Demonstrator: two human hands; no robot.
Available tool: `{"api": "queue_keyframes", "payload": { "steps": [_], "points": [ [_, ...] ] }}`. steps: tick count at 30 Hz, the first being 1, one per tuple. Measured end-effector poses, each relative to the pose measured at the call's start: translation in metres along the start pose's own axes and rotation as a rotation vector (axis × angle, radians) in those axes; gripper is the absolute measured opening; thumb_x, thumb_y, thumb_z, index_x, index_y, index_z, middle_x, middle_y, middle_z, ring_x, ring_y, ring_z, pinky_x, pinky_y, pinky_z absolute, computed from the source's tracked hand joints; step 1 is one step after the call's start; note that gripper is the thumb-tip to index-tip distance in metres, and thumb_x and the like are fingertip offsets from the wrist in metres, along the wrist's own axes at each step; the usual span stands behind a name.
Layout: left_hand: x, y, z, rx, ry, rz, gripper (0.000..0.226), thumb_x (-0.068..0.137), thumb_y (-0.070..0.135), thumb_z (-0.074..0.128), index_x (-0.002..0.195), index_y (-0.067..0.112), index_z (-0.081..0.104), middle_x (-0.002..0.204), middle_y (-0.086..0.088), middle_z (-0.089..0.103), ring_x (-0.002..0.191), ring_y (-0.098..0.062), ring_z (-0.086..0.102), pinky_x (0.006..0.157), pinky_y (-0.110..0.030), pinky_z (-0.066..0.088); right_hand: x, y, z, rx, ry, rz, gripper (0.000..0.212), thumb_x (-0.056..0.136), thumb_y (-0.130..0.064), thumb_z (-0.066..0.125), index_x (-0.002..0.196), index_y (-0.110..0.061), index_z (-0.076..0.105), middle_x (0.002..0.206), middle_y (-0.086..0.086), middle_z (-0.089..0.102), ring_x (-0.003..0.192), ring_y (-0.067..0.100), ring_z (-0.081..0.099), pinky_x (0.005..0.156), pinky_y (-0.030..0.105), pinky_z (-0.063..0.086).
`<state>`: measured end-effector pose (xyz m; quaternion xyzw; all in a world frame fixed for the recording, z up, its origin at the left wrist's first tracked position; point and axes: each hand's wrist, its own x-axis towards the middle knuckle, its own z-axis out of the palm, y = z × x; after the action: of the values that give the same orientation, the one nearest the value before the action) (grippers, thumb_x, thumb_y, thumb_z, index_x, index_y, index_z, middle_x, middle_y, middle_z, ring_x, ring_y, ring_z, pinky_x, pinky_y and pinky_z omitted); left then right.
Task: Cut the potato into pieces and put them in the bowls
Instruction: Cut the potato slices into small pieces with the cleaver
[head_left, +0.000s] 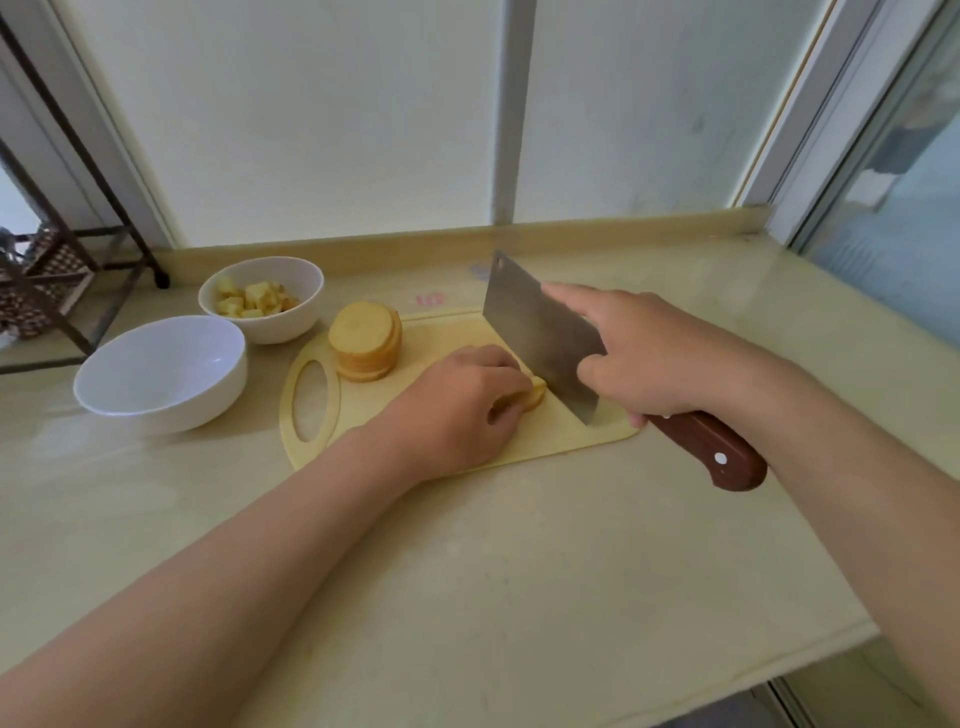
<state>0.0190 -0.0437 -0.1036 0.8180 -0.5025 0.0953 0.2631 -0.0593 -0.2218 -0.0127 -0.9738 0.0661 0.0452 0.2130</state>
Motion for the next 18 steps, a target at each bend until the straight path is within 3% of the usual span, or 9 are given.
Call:
{"api": "queue_keyframes", "payload": {
  "steps": [6,11,15,18],
  "points": [
    [0.001,-0.002,-0.003,-0.003,0.002,0.007,0.017,0.084,0.018,0.063,0.092,0.010,0.075,0.094,-0.004,0.068,0.082,-0.020,0.062,0.074,-0.036,0.053,-0.009,-0.008,-0.005,-0.056,-0.001,0.003,0.086,0.093,-0.008,0.045,0.163,-0.049,0.017,0.140,0.000,0.051,0.045,0.013,0.068,0.052,0.030,0.056],
    [0.001,-0.002,-0.002,-0.003,-0.006,0.007,0.021,0.085,0.021,0.057,0.089,0.008,0.074,0.092,-0.005,0.069,0.085,-0.022,0.063,0.077,-0.037,0.052,-0.017,-0.016,-0.005,-0.090,-0.002,0.025,0.087,0.092,-0.007,0.046,0.163,-0.048,0.016,0.112,-0.006,0.051,0.049,0.016,0.070,0.059,0.036,0.061],
    [0.001,-0.002,-0.003,-0.010,-0.001,0.021,0.017,0.087,0.018,0.060,0.092,0.009,0.075,0.094,-0.005,0.070,0.087,-0.023,0.063,0.079,-0.037,0.051,-0.020,-0.022,-0.005,-0.095,-0.007,0.024,0.089,0.091,-0.006,0.046,0.162,-0.049,0.016,0.143,0.007,0.052,0.047,0.015,0.069,0.063,0.038,0.063],
    [0.001,-0.003,-0.002,-0.014,-0.005,0.021,0.020,0.088,0.020,0.058,0.092,0.010,0.075,0.094,-0.005,0.069,0.087,-0.022,0.062,0.078,-0.038,0.051,-0.022,-0.024,-0.003,-0.103,-0.015,0.020,0.088,0.092,-0.007,0.047,0.162,-0.049,0.016,0.139,0.007,0.053,0.047,0.015,0.069,0.064,0.041,0.064]
  ]
}}
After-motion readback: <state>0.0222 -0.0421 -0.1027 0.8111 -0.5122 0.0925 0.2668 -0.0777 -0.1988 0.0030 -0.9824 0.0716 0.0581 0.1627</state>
